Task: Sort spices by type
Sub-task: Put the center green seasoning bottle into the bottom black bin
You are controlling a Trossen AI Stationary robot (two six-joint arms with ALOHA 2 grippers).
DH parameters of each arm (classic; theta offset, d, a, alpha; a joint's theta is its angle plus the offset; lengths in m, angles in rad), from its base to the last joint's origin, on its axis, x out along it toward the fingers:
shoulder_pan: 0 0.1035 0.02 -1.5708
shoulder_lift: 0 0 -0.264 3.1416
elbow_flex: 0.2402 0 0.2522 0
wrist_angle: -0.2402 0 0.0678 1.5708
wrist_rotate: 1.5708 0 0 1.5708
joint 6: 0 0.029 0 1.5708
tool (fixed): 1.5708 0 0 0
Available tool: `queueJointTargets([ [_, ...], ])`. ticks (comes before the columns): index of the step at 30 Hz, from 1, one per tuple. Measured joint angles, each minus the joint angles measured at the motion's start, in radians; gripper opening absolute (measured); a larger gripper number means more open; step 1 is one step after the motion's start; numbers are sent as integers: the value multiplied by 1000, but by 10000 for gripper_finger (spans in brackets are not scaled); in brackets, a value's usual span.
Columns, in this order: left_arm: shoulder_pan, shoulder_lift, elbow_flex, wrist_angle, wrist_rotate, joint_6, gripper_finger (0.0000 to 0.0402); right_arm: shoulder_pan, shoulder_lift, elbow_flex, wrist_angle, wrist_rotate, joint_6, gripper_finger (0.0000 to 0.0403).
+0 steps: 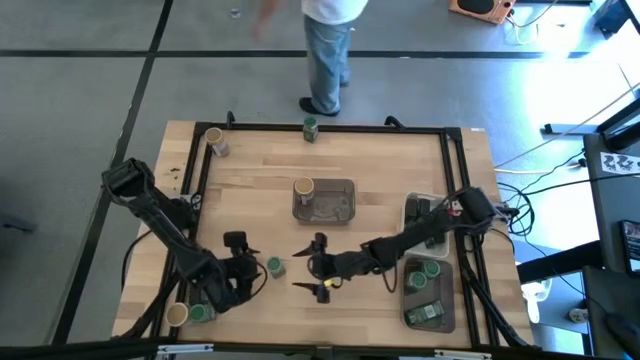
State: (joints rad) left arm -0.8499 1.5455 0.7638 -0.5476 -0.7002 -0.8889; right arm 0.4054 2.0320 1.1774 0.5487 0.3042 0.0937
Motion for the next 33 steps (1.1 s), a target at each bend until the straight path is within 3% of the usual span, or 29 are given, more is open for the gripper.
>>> queueJointTargets([
  [6, 27, 0, -60, 65, -86, 4, 285, -29, 38, 86, -88, -19, -45, 349],
  [9, 36, 0, -91, 175, -125, 58, 285, -39, 46, 95, -84, -20, -48, 346],
  [19, 115, 0, -186, 514, -133, 237, 285, -67, 50, 95, -80, -55, -53, 346],
  [33, 192, 1, -187, 642, -132, 364, 285, -68, 98, 96, -18, -88, -47, 346],
])
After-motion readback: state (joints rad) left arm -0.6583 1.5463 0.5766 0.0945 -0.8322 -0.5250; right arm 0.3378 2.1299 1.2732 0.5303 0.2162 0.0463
